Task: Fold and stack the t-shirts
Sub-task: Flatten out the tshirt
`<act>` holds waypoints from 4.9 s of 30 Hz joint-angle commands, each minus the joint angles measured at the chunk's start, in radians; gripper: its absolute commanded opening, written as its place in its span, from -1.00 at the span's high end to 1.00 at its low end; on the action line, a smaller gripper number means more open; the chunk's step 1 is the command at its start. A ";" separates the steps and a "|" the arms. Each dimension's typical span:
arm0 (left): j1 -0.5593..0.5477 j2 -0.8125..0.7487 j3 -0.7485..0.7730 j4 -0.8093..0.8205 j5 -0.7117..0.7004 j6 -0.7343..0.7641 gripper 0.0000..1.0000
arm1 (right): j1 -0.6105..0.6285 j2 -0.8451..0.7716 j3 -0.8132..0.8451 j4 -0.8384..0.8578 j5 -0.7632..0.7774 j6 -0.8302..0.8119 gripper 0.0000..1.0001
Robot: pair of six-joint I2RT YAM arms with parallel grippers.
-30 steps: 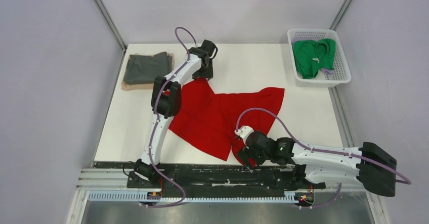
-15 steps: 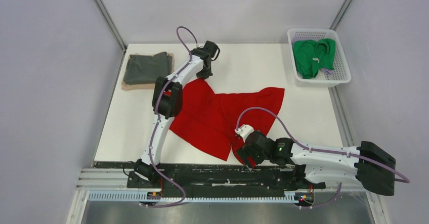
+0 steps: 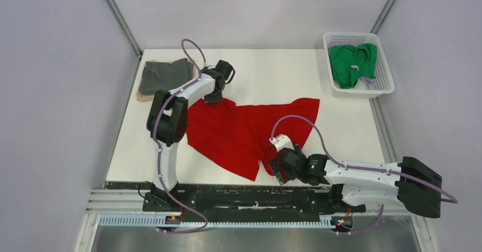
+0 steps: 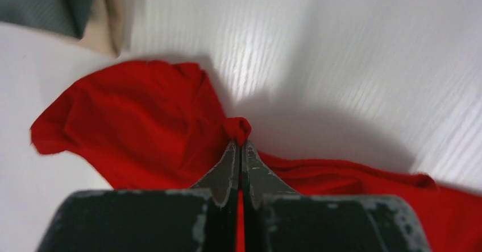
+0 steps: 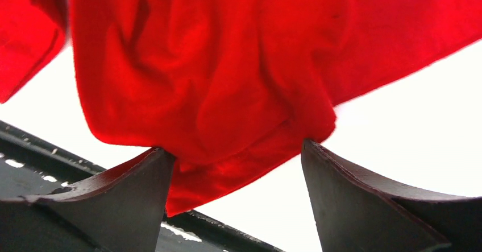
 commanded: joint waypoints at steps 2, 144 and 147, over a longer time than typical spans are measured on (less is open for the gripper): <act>0.004 -0.280 -0.181 0.176 -0.043 -0.089 0.96 | -0.006 -0.019 -0.017 -0.196 0.158 0.096 -0.65; 0.075 0.340 0.603 0.261 0.337 -0.020 -0.99 | -0.875 0.524 0.398 0.440 -0.225 -0.324 -0.96; 0.077 0.300 0.592 0.133 0.243 0.008 -0.99 | -0.875 0.512 0.398 0.442 -0.211 -0.323 -0.96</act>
